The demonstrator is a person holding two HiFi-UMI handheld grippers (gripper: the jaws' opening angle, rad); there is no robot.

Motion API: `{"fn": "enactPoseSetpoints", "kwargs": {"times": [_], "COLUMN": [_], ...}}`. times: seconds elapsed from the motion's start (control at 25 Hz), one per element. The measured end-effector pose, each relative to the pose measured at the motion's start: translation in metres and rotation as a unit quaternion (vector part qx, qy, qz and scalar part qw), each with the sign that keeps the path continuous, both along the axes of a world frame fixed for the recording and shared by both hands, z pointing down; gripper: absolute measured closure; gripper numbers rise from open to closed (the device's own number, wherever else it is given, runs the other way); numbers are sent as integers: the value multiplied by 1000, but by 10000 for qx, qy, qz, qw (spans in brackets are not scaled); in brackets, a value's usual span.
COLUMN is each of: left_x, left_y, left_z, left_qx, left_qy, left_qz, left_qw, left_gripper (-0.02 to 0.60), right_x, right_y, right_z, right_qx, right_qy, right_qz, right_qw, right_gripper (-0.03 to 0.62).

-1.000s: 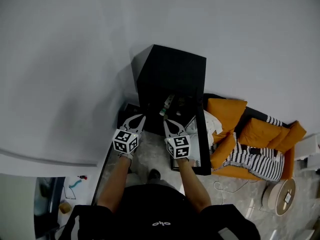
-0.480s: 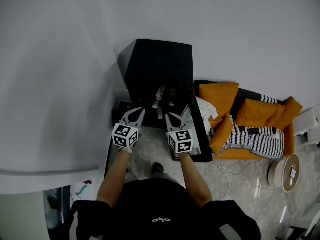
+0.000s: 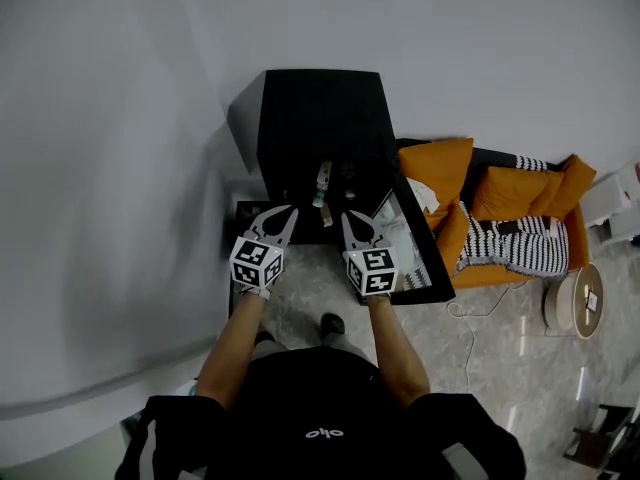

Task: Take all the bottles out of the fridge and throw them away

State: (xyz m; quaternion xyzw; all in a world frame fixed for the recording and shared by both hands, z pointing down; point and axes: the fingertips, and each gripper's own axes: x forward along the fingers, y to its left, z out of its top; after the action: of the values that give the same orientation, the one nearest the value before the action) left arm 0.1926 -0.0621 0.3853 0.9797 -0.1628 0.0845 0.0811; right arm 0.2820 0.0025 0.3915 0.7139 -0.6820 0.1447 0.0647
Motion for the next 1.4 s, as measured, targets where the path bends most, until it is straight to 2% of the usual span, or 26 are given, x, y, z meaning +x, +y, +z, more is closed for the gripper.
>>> {"fn": "enactPoseSetpoints", "kwargs": {"times": [0.16,0.4,0.68,1.04,1.2,1.4], "left_x": [-9,-16,-7,32,54,79], "left_y": [-8,-20,-20,-32,-41,-42], "left_z": [2,11,36,121,161,203], "left_qx": [-18,7,-51,-274,-322,-371], "left_qy": [-12,11,-125,-414,-446,-481], "left_qz": [198,272,373,348,291,428], "left_qw": [9998,9996,9992,9982,9981,9972], "left_gripper": [581,581,581,581,581,581], "right_x": [-10,-20,-14,16,28,43], "right_y": [-6,-11,-15,-17,-20,-21], "right_z": [-2,0,23,77,113,160], "right_qx": [-34,-65,-175,-183,-279,-329], "right_qy": [3,77,58,16,100,77], "right_qz": [206,333,421,450,368,307], "right_qw": [9998,9994,9989,9988,9989,9990], "right_gripper": [585,585,585,585,585,585]}}
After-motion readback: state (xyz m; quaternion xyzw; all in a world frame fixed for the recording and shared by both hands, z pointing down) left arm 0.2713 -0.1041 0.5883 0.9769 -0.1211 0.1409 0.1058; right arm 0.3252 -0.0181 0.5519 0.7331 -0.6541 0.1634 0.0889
